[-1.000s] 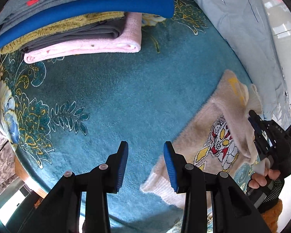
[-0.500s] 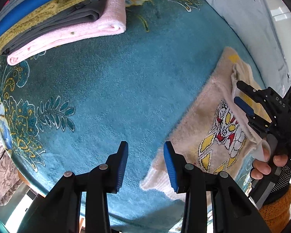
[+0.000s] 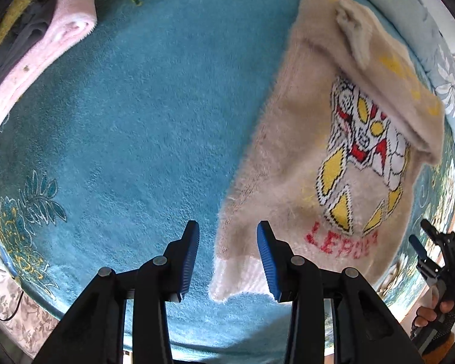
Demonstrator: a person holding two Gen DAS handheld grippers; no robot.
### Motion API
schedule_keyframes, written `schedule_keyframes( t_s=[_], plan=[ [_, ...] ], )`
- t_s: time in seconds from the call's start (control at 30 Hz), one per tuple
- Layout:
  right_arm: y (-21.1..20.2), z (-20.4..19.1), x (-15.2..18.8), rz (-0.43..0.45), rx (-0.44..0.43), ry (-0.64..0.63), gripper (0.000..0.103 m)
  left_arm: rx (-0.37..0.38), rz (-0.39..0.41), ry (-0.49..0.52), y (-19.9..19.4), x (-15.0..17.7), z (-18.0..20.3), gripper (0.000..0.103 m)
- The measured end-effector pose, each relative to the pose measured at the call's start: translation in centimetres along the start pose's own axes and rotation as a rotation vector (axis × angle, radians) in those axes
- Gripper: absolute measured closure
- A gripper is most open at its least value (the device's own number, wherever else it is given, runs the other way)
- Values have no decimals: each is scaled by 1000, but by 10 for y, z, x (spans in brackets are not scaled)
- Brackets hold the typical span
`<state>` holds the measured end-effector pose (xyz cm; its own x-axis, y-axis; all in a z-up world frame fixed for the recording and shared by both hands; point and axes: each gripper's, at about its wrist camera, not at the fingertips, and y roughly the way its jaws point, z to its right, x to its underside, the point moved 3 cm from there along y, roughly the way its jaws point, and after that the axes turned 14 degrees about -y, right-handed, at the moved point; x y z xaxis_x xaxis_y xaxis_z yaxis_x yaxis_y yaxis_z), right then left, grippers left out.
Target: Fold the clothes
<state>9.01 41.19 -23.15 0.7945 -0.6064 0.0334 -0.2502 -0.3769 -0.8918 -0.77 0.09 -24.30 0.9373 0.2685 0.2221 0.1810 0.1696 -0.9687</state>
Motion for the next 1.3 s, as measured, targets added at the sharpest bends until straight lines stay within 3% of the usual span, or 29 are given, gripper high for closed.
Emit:
schedule_keyframes(
  t_s=[0.13, 0.33, 0.43, 0.57, 0.63, 0.67, 0.7, 0.8, 0.97, 1.13, 1.27, 1.3],
  plan=[
    [7, 26, 34, -38, -127, 93, 49, 16, -43, -63, 22, 3, -12, 63],
    [34, 19, 49, -98, -148, 100, 49, 50, -74, -128, 37, 8, -20, 63],
    [34, 15, 54, -106, -135, 72, 54, 53, -88, -125, 41, 12, -19, 63],
    [40, 18, 68, -134, -132, 76, 77, 44, -107, -135, 45, 16, -19, 63],
    [40, 16, 74, -146, -143, 84, 83, 29, -90, -136, 43, 17, -19, 71],
    [41, 14, 78, -150, -153, 96, 85, 12, -63, -126, 39, 19, -17, 84],
    [42, 12, 80, -154, -166, 113, 86, -4, -35, -116, 35, 20, -14, 89],
    [38, 3, 81, -147, -182, 137, 90, -47, 23, -89, 23, 30, -7, 92],
    [9, -18, 76, -133, -196, 78, 91, -8, 53, -93, -7, 47, -6, 93],
    [-31, -24, 74, -128, -181, 26, 92, 17, 84, -12, -45, 69, -2, 93],
    [-66, -26, 84, -132, -219, 4, 94, 11, 100, 34, -69, 91, -5, 93],
    [-73, -26, 88, -142, -222, -9, 99, 15, 97, 50, -74, 98, -6, 94]
  ],
)
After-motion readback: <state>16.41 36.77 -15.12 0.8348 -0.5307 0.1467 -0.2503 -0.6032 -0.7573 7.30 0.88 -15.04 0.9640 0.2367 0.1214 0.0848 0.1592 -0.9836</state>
